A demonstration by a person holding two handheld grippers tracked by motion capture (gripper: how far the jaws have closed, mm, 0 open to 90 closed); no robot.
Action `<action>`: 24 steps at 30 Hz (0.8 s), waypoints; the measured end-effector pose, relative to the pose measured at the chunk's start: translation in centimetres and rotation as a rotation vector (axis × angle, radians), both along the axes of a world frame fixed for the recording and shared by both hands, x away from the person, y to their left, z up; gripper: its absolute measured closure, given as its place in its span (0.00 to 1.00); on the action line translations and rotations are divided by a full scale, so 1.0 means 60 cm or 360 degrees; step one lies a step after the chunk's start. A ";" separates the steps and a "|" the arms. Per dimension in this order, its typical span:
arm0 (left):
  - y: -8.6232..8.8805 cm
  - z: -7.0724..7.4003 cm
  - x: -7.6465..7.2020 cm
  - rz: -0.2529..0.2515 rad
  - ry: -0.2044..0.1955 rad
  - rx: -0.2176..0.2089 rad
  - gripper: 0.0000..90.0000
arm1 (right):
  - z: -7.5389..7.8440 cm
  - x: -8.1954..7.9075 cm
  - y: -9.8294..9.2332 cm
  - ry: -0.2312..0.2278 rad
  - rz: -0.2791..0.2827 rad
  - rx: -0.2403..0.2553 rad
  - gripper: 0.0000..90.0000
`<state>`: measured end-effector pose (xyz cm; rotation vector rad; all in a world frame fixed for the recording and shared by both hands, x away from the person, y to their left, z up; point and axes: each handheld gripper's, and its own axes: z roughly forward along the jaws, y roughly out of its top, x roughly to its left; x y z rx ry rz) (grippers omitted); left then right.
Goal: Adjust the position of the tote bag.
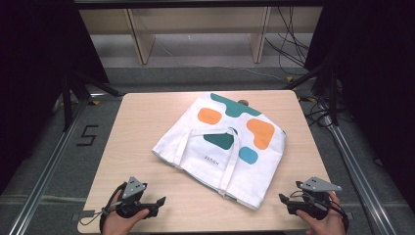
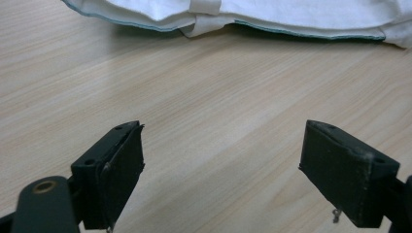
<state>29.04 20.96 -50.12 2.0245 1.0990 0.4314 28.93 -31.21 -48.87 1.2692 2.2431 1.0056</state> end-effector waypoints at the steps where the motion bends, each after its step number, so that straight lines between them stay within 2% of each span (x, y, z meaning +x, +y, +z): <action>1: 0.000 0.000 0.000 0.0000 0.0000 0.0000 0.17 | 0.000 0.000 0.000 0.0000 0.0000 0.0000 0.25; 2: 0.000 -0.002 0.001 -0.0011 -0.0020 -0.0004 0.17 | 0.000 0.000 0.000 0.0005 0.0003 0.0000 0.25; 5: -0.002 0.000 0.000 -0.0010 0.0010 0.0008 0.17 | -0.001 0.002 -0.002 -0.0026 0.0010 -0.0019 0.24; 6: -0.002 0.001 0.000 -0.0024 0.0007 0.0022 0.17 | -0.001 0.002 -0.001 0.0007 0.0019 0.0005 0.24; 7: -0.002 0.000 0.001 -0.0027 -0.0003 0.0021 0.17 | 0.000 0.000 0.001 0.0003 0.0006 0.0008 0.24; 8: -0.005 -0.003 0.001 0.0010 -0.0003 0.0006 0.17 | 0.001 0.001 0.001 -0.0014 0.0029 0.0002 0.24; 10: -0.005 -0.001 0.000 0.0003 0.0008 0.0016 0.17 | 0.002 0.000 0.001 -0.0016 0.0029 0.0002 0.24; 11: -0.003 0.000 0.000 -0.0019 0.0001 0.0032 0.17 | 0.003 -0.005 0.008 0.0023 -0.0020 0.0024 0.24; 12: -0.003 0.000 0.001 -0.0020 -0.0003 0.0035 0.17 | 0.004 -0.006 0.009 0.0027 -0.0024 0.0035 0.24; 13: -0.004 0.000 0.000 -0.0010 0.0000 0.0031 0.17 | 0.003 0.000 0.006 -0.0036 0.0021 0.0014 0.24; 14: -0.004 0.001 0.000 -0.0014 0.0001 0.0032 0.17 | 0.004 0.002 0.006 -0.0013 0.0059 0.0014 0.24; 15: -0.004 0.001 0.000 -0.0013 0.0002 0.0037 0.17 | 0.005 0.001 0.009 -0.0008 0.0057 0.0050 0.24; 16: -0.004 0.001 0.000 -0.0017 -0.0003 0.0046 0.17 | 0.007 0.001 0.009 -0.0023 0.0074 0.0040 0.24; 17: -0.003 0.000 0.001 -0.0027 -0.0003 0.0039 0.17 | 0.008 -0.003 0.015 -0.0010 0.0026 0.0067 0.24; 18: -0.004 0.000 0.001 -0.0012 -0.0003 0.0030 0.17 | 0.010 -0.001 0.022 -0.0070 0.0063 0.0052 0.23; 20: -0.003 0.000 0.001 -0.0007 0.0007 0.0036 0.17 | 0.013 -0.002 0.028 -0.0057 0.0077 0.0063 0.23; 21: 0.001 0.002 0.002 -0.0044 0.0003 0.0075 0.17 | 0.017 -0.006 0.040 -0.0065 0.0085 0.0085 0.23; 22: 0.000 0.002 0.002 -0.0036 0.0003 0.0065 0.17 | 0.022 -0.005 0.049 -0.0103 0.0145 0.0074 0.23; 23: 0.000 0.002 0.002 -0.0032 0.0003 0.0065 0.17 | 0.022 -0.005 0.049 -0.0103 0.0145 0.0074 0.23; 24: 0.000 0.002 0.002 -0.0032 -0.0002 0.0063 0.17 | 0.024 -0.006 0.060 -0.0109 0.0186 0.0072 0.23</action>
